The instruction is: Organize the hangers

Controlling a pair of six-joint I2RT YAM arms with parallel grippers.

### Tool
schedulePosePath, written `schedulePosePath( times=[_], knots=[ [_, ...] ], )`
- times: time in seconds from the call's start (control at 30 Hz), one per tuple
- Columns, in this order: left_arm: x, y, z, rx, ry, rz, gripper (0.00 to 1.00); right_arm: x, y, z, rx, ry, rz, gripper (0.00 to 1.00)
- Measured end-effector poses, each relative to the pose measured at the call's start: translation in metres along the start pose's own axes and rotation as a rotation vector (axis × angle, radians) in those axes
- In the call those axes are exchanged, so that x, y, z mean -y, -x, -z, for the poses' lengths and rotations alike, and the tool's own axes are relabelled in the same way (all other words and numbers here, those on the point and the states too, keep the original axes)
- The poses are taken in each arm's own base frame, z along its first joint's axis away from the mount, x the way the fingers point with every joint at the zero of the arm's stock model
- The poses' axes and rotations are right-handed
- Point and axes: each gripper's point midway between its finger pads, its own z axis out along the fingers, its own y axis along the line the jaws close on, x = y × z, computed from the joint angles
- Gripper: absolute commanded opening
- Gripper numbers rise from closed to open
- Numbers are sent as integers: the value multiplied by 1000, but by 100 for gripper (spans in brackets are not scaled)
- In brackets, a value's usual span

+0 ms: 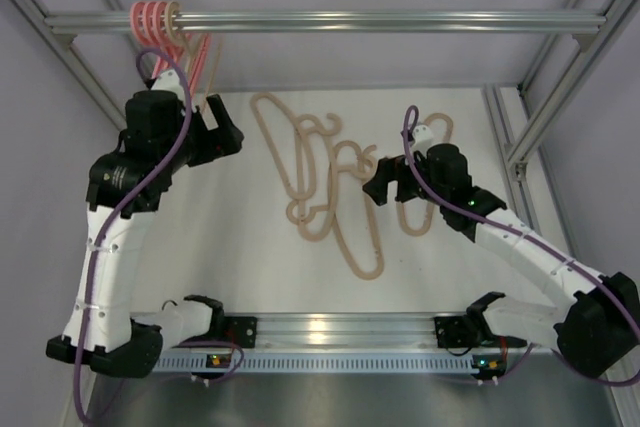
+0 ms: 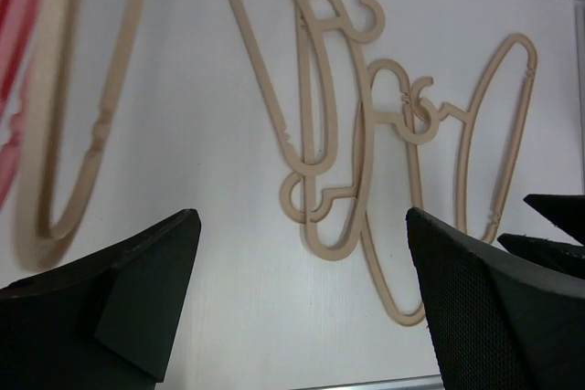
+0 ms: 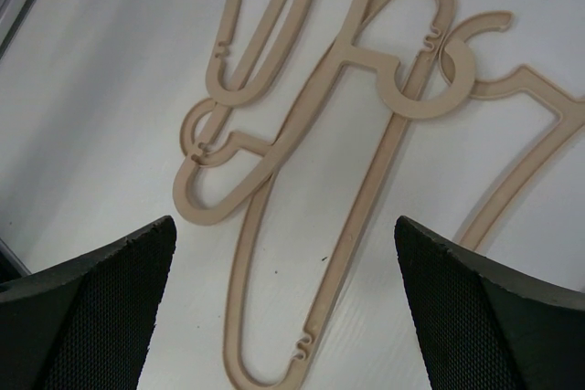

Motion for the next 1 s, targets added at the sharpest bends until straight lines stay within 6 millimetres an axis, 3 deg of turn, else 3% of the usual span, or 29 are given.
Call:
schedulePosePath(
  times=[0.23,0.4,0.77,1.0],
  knots=[
    [76,-31,-40,-45,-85,-121,97,7,-6,-2,-10,-32,-9,99],
    [104,-70,-98,-119,-21,-175,90,12,-9,-3,-13,-56,-16,100],
    [91,-192,-227,-338,187,-307,73,23,-24,-1,-29,-96,-34,99],
    [54,-248,-291,-467,267,-300,66,26,-33,2,-39,-103,-45,99]
  ],
)
